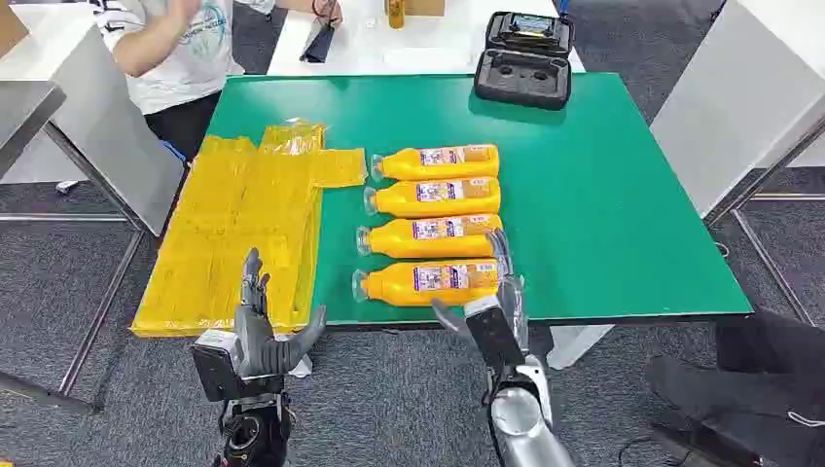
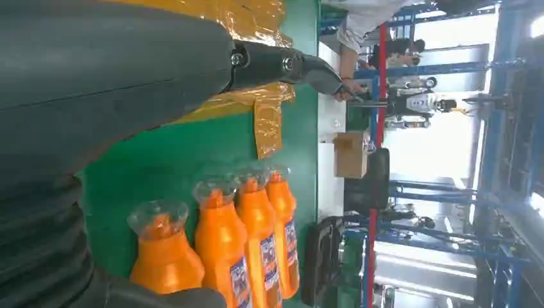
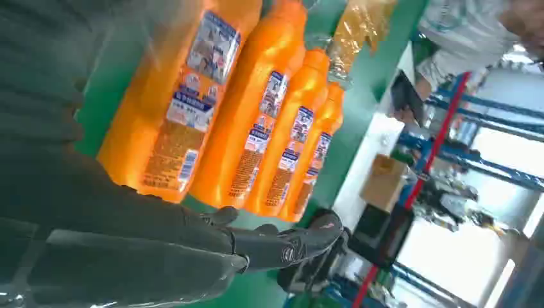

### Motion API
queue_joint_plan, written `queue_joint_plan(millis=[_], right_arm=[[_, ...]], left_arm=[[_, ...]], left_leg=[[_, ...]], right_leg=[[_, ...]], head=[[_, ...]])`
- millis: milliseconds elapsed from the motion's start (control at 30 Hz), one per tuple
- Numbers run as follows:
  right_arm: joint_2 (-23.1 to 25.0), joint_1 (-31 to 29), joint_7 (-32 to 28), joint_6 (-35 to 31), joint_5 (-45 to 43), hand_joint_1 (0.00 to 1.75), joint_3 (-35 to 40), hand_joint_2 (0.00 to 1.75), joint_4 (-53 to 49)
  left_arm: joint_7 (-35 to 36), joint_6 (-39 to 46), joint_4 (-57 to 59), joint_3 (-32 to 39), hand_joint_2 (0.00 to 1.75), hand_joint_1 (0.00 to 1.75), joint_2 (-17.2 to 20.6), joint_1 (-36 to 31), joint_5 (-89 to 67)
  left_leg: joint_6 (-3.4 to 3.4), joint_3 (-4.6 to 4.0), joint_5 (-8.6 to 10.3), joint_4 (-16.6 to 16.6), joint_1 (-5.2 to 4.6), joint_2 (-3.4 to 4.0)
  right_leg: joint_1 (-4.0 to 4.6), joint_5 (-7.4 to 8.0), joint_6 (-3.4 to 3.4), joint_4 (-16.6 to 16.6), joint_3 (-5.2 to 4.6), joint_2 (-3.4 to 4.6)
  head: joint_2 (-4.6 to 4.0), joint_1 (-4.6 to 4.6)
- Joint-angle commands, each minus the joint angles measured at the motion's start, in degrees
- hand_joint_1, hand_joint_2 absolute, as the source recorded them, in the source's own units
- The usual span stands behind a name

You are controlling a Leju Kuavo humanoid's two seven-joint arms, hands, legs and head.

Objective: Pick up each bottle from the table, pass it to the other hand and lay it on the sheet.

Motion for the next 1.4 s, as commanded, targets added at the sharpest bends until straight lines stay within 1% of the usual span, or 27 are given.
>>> queue_joint_plan(millis=[33,100,133,200,233,300,333,400,500,533,567,633,667,700,733,867,933,967,1000,1067,1100,1167,1233,1267,1333,1400], right_arm=[[-6.89,-7.46,4.17,4.14,-0.72,0.00,4.13,1.75,6.01],[-6.89,-7.46,4.17,4.14,-0.72,0.00,4.13,1.75,6.01],[-7.59,-8.64,5.25,5.23,-0.27,0.00,5.32,1.75,7.23],[-9.42,-12.30,7.87,8.00,-0.14,0.00,7.47,1.75,9.98],[-10.35,-15.08,9.22,10.18,-0.66,0.00,8.71,1.75,12.57],[-10.30,-19.22,9.71,13.08,-4.57,0.00,8.37,1.75,16.52],[-10.43,-21.72,10.46,15.62,-6.91,0.00,8.75,1.75,19.44],[-10.52,-22.01,10.46,15.63,-6.91,0.00,8.72,1.75,19.47],[-10.40,-21.82,10.21,15.54,-7.19,0.00,8.91,1.75,19.87],[-10.49,-22.50,11.05,16.32,-8.37,0.00,9.45,1.75,20.67],[-10.55,-24.01,12.94,18.83,-9.41,0.00,10.15,1.75,22.34],[-10.23,-26.58,14.06,19.99,-10.28,0.00,11.02,1.75,24.82],[-9.89,-28.79,15.13,21.42,-10.53,0.00,11.97,1.75,27.05],[-9.80,-30.49,15.40,21.55,-10.02,0.00,13.31,1.75,28.46],[-9.64,-32.01,15.18,23.10,-10.72,0.00,13.74,1.75,29.24],[-9.26,-36.28,17.05,25.20,-11.40,0.00,14.84,1.75,33.08],[-8.90,-38.60,16.97,26.96,-11.83,0.00,16.14,1.75,36.97],[-8.61,-39.31,16.18,26.81,-12.14,0.00,16.55,1.75,38.29],[-8.30,-39.83,15.53,27.79,-12.42,0.00,17.15,1.75,38.87],[-7.18,-41.50,15.66,28.21,-12.40,0.00,18.85,1.75,40.19],[-6.86,-41.84,16.01,28.16,-12.31,0.00,19.60,1.75,40.13],[-6.91,-42.52,17.46,30.07,-12.41,0.00,20.74,1.75,39.89],[-7.39,-43.70,19.08,32.20,-12.19,0.00,22.35,1.75,39.77],[-7.75,-44.76,20.02,33.84,-11.85,0.00,23.56,1.75,40.13],[-8.07,-46.85,21.33,36.83,-12.40,0.00,24.62,1.75,40.87],[-8.15,-49.29,22.54,39.65,-13.09,0.00,25.52,1.75,41.59]], left_arm=[[-0.42,0.62,6.02,0.02,1.75,0.00,3.14,-2.88,1.51],[-0.42,0.62,6.02,0.02,1.75,0.00,3.14,-2.88,1.51],[-0.48,0.89,5.91,-0.01,1.75,0.00,3.28,-2.73,1.98],[-0.68,1.07,6.22,-0.15,1.75,0.00,3.76,-2.82,2.74],[-0.91,1.17,6.60,-0.15,1.75,0.00,3.97,-3.03,3.14],[-1.38,1.49,6.93,0.09,1.75,0.00,3.99,-3.32,3.75],[-1.48,1.46,7.13,-0.04,1.75,0.00,4.06,-3.54,3.99],[-1.48,1.44,7.12,-0.05,1.75,0.00,4.07,-3.60,3.99],[-1.50,1.48,7.15,-0.10,1.75,0.00,4.04,-3.64,4.05],[-1.41,1.33,7.19,-0.13,1.75,0.00,4.03,-3.69,4.57],[-1.17,-0.09,7.17,-0.17,1.75,0.00,4.09,-3.77,5.95],[-1.54,0.39,7.00,-0.54,1.75,0.00,4.23,-3.88,5.78],[-1.43,0.48,6.53,-0.51,1.75,0.00,4.25,-3.82,6.19],[-1.35,0.67,6.01,-0.56,1.75,0.00,4.34,-3.64,6.46],[-1.25,0.67,5.84,-0.56,1.75,0.00,4.46,-3.70,6.70],[-1.25,1.45,4.43,-0.14,1.75,0.00,4.31,-2.83,6.86],[-0.96,1.91,2.92,0.39,1.75,0.00,4.09,-1.82,6.67],[-1.37,4.75,2.55,0.56,1.75,0.00,4.07,-1.56,4.16],[-1.56,6.00,1.90,0.57,1.75,0.00,4.07,-1.19,2.82],[-1.09,4.88,-0.25,1.27,1.75,0.00,3.97,-0.09,3.47],[-0.69,4.51,-1.14,1.42,1.75,0.00,4.05,0.30,3.27],[-0.15,3.97,-1.42,1.39,1.75,0.00,4.31,0.20,2.98],[0.26,3.55,-0.93,1.51,1.75,0.00,4.24,-0.15,2.97],[0.26,3.48,-0.66,1.54,1.75,0.00,4.17,-0.27,2.98],[0.26,3.33,-0.27,1.54,1.75,0.00,4.16,-0.35,3.01],[0.32,3.47,-0.29,1.86,1.75,0.00,4.18,-0.01,3.06]], left_leg=[[-0.08,0.17,-0.02,-0.08,0.03,0.10],[-0.11,0.18,-0.02,-0.08,0.05,0.06],[-0.09,0.14,0.00,-0.08,0.03,0.02],[-0.09,0.15,-0.02,-0.06,0.06,0.12],[-0.11,0.16,-0.03,-0.04,0.07,0.17],[-0.09,0.12,-0.01,-0.02,0.05,0.28],[-0.05,0.07,0.01,-0.03,-0.01,0.19],[-0.11,0.08,0.03,0.00,0.05,0.27],[0.04,0.07,0.11,-0.03,0.02,0.04],[0.00,0.11,0.11,-0.05,0.07,0.01],[0.05,0.07,0.10,-0.03,0.01,0.03],[0.04,0.04,0.09,0.00,0.00,0.11],[0.02,0.06,0.07,0.01,0.00,0.17],[0.04,0.00,0.09,0.02,-0.03,0.18],[0.01,0.01,0.07,0.04,-0.01,0.24],[0.02,-0.05,0.09,0.06,-0.02,0.23],[0.03,-0.03,0.09,0.04,-0.02,0.21],[0.00,0.00,0.09,0.04,0.01,0.22],[0.04,0.00,0.09,0.03,-0.01,0.17],[-0.01,0.05,0.07,0.03,0.03,0.22],[0.03,0.02,0.06,0.03,-0.01,0.26],[0.03,0.00,0.07,0.03,-0.03,0.23],[-0.05,0.06,0.02,0.06,0.06,0.28],[0.02,-0.05,0.10,0.05,0.00,0.11],[0.05,-0.08,0.12,0.07,-0.05,0.05],[0.01,-0.06,0.10,0.09,-0.01,0.13]], right_leg=[[0.04,0.02,-0.07,-0.09,0.14,0.09],[0.05,0.01,-0.09,-0.09,0.16,0.05],[0.04,0.00,-0.07,-0.08,0.13,0.01],[0.07,0.03,-0.08,-0.09,0.11,0.11],[0.08,0.05,-0.09,-0.09,0.12,0.16],[0.06,0.09,-0.08,-0.05,0.06,0.28],[0.00,0.06,-0.04,-0.01,0.00,0.19],[0.06,0.12,-0.09,-0.03,0.02,0.26],[0.03,0.11,0.05,-0.04,0.07,0.03],[0.07,0.12,0.02,-0.09,0.13,0.00],[0.01,0.10,0.06,-0.05,0.07,0.03],[0.00,0.11,0.07,-0.01,0.02,0.10],[0.00,0.11,0.05,0.01,0.02,0.16],[-0.03,0.12,0.07,0.04,-0.04,0.17],[-0.01,0.13,0.04,0.05,-0.05,0.24],[-0.02,0.14,0.04,0.09,-0.10,0.22],[-0.02,0.14,0.07,0.05,-0.07,0.20],[0.01,0.14,0.04,0.04,-0.04,0.21],[-0.02,0.12,0.07,0.04,-0.03,0.17],[0.03,0.12,0.03,0.01,0.03,0.21],[-0.01,0.11,0.07,0.05,-0.04,0.26],[-0.04,0.11,0.07,0.08,-0.05,0.23],[0.05,0.08,0.00,0.07,0.02,0.27],[-0.01,0.10,0.06,0.07,-0.06,0.11],[-0.06,0.10,0.08,0.11,-0.10,0.07],[-0.02,0.12,0.05,0.12,-0.09,0.14]], head=[[0.00,-0.02],[0.00,-0.02],[0.00,0.00],[0.00,-0.02],[0.00,0.00],[0.00,-0.02],[0.00,-0.02],[0.00,0.00],[0.00,0.00],[0.00,0.02],[0.00,-0.02],[0.00,0.02],[0.00,0.00],[0.00,-0.02],[0.00,0.00],[0.00,-0.02],[0.00,-0.02],[0.00,0.00],[0.00,0.00],[0.00,0.00],[0.00,0.00],[0.00,0.00],[0.00,0.00],[0.00,0.00],[0.00,-0.02],[0.00,0.00]])
